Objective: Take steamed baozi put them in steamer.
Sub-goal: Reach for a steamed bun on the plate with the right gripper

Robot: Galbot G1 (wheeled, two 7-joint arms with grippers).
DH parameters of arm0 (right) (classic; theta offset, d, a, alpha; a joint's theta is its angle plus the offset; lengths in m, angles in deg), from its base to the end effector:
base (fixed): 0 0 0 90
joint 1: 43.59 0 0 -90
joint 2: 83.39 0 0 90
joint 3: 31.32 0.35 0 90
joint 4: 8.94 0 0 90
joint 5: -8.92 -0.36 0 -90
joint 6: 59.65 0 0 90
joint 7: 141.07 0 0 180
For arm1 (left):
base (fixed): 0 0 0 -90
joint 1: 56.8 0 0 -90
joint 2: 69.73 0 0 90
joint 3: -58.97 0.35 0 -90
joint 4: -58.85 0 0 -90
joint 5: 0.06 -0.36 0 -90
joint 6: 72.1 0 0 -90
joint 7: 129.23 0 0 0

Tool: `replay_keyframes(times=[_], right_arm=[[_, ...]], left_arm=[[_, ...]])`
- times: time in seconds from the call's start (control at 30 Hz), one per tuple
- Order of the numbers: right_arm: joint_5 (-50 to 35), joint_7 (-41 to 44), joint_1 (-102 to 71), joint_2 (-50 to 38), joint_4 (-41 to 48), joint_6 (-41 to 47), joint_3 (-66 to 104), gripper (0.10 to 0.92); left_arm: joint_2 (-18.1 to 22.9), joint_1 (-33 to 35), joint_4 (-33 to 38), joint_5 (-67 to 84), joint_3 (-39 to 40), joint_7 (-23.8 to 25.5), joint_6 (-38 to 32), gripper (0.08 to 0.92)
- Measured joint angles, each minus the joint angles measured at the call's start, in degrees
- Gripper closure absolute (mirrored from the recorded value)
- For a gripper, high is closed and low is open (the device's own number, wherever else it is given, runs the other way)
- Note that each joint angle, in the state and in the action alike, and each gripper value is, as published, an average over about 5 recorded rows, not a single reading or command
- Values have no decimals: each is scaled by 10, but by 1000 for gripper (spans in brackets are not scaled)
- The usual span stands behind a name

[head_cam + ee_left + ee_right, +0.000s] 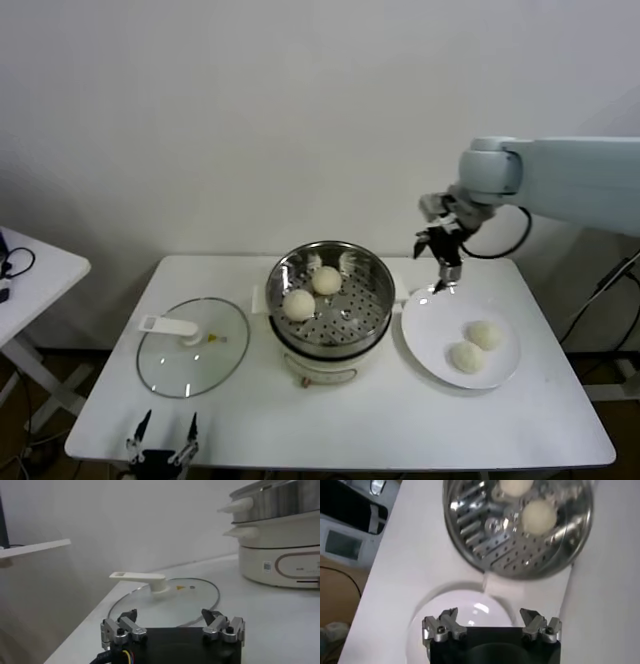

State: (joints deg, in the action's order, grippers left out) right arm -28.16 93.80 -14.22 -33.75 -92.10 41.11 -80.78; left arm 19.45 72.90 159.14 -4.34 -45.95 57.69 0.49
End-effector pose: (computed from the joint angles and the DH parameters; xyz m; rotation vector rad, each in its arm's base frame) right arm 0.5252 -0.0774 -0.0161 1.3641 -1.2793 1.4559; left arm 0.0817 0.0953 -0.4374 0.0873 -2.8958 -0.3085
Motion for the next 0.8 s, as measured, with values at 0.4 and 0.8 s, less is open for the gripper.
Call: replay_keyframes(times=[0.4,0.8], right_arm=[[93,-29,-108,-92,7,9,33,203],[158,-54,-236,-138,25,23,110,203]], left_arm=[[0,2,2,1,-4,-1,0,177],[1,2,2,0,-3,-2,0,177]])
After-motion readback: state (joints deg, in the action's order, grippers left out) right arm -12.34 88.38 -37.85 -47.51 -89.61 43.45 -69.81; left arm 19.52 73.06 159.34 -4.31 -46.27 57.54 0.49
